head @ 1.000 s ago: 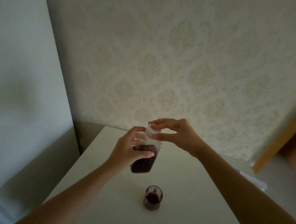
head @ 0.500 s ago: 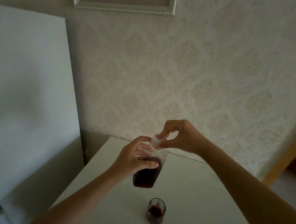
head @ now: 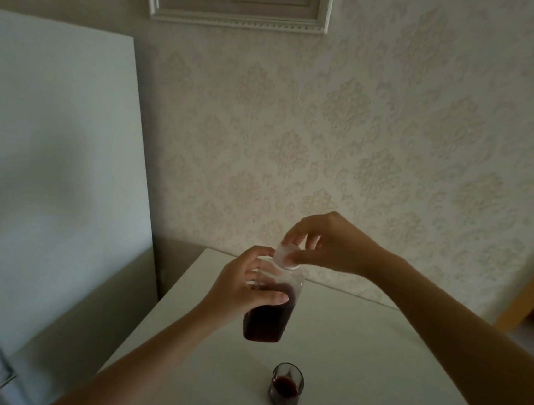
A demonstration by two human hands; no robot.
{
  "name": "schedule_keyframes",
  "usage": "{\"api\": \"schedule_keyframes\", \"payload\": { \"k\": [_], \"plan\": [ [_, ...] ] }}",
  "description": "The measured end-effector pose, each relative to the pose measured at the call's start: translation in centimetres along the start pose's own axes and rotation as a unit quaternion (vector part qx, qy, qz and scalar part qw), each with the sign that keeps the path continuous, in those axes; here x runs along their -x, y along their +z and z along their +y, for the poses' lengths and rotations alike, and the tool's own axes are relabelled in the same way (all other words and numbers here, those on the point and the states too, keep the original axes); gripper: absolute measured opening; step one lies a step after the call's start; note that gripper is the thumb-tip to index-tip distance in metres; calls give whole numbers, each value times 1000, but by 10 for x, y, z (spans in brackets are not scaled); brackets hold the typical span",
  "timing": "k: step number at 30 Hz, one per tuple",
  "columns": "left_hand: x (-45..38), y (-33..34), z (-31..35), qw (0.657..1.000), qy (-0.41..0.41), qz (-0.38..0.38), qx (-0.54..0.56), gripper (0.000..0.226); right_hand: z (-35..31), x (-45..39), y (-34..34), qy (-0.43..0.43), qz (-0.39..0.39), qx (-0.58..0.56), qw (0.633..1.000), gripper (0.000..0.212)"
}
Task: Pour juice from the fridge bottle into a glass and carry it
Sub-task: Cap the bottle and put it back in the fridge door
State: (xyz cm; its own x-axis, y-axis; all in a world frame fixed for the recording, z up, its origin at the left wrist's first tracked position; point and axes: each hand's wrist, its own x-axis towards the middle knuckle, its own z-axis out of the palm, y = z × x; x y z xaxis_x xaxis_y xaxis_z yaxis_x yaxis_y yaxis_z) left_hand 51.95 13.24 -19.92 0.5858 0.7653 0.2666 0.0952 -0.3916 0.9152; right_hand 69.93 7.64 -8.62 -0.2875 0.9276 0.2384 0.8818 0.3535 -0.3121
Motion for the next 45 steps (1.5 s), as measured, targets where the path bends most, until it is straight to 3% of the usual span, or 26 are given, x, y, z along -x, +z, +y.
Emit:
{"api": "schedule_keyframes", "payload": {
  "k": [4, 8, 11, 15, 17, 19, 21, 23, 25, 30, 33, 37, 41, 45],
  "plan": [
    [2, -6, -1, 1000, -9, -18, 12, 61, 1, 0, 13, -75, 16, 158, 984, 33],
    [2, -8, 0, 999, -8, -31, 17, 58, -3, -5, 21, -141, -20, 170, 975, 34],
    [4, -3, -4, 1000, -8, 6, 10, 59, -10, -15, 30, -77, 8, 180, 981, 31],
    [6, 4, -14, 999, -7, 40, -27, 61, -12, -27, 50, 53, 19, 298, 953, 30],
    [7, 3, -17, 999, -14, 39, -12, 60, -10, -29, 51, 45, 12, 270, 962, 31],
    [7, -3, -16, 999, -7, 30, -6, 59, -8, -27, 43, -30, -27, 218, 975, 33],
    [8, -9, -15, 1000, -1, 21, -9, 57, -6, -25, 33, -111, -77, 212, 968, 34],
    [9, -10, -14, 999, -1, 21, -24, 57, -6, -25, 33, -133, -90, 230, 960, 35],
    [12, -6, -14, 998, 5, 41, -39, 59, -6, -27, 43, -111, -73, 256, 958, 33],
    [17, 7, -21, 994, 19, 98, -52, 49, -11, -32, 59, 49, -39, 273, 960, 34],
    [15, 0, -17, 996, 2, 85, -18, 50, -13, -30, 53, 40, -14, 214, 976, 33],
    [7, -22, -10, 998, -25, 56, 31, 57, -10, -21, 40, -53, -21, 162, 985, 35],
    [6, -27, -7, 999, 5, 37, -23, 57, -17, -21, 41, 6, 14, 83, 996, 23],
    [10, -22, -6, 996, 24, 62, -62, 53, -23, -25, 50, 54, 44, 91, 993, 24]
  ]
}}
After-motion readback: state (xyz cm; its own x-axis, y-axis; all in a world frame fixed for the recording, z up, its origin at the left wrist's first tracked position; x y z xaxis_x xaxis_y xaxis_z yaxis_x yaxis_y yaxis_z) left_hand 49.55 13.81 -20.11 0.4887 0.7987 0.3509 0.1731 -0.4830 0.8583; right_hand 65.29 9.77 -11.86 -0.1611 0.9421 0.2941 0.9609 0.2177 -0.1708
